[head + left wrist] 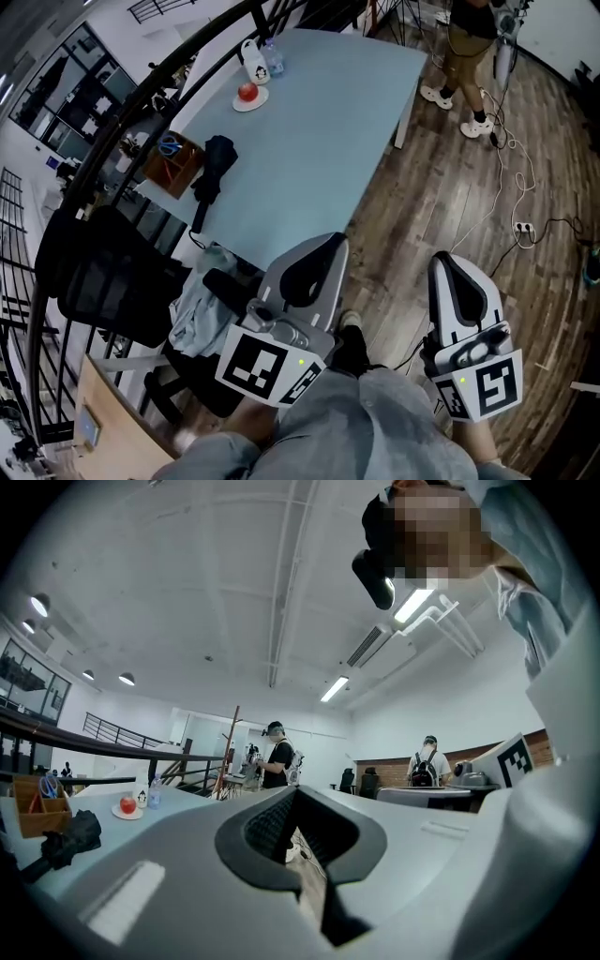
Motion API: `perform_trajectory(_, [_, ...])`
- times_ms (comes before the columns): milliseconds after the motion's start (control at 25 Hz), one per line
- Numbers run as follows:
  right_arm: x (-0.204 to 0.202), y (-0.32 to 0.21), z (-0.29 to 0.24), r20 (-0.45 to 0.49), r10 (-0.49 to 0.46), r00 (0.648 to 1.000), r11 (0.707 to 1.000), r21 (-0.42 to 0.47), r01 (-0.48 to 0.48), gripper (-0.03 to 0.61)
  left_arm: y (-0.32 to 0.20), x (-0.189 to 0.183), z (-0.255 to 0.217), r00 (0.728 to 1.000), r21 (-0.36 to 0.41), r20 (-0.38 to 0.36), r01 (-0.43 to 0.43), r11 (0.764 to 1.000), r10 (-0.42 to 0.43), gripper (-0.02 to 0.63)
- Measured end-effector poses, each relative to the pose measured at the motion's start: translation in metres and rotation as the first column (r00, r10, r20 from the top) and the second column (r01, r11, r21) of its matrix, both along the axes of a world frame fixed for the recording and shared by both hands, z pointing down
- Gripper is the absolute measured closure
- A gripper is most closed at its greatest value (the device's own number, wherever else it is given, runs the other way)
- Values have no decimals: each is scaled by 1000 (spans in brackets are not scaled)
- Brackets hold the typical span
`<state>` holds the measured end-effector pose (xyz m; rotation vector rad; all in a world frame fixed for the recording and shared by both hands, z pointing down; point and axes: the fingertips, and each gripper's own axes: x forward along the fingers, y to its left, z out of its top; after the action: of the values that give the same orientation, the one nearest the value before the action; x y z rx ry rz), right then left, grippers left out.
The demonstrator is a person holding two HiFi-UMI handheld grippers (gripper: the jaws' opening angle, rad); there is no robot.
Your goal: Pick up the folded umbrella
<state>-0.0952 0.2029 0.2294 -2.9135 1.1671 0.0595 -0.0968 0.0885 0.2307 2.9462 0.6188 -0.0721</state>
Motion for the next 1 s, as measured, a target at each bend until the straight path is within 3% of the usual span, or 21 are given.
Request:
perform_trajectory(280, [55, -27, -1, -6, -23, 1000, 999, -34, 22, 580, -30, 52, 0, 1000, -18, -5, 31, 999, -31, 609])
perform_trajectory(480, [83, -52, -4, -23, -67, 997, 996, -58, 66, 579, -64, 80, -5, 995, 48, -44, 97, 994, -95, 609])
perform_trajectory(1000, [110, -83, 0, -25, -112, 993, 991, -73, 110, 580, -104, 88, -4, 985, 11, -40, 170, 985, -169, 609])
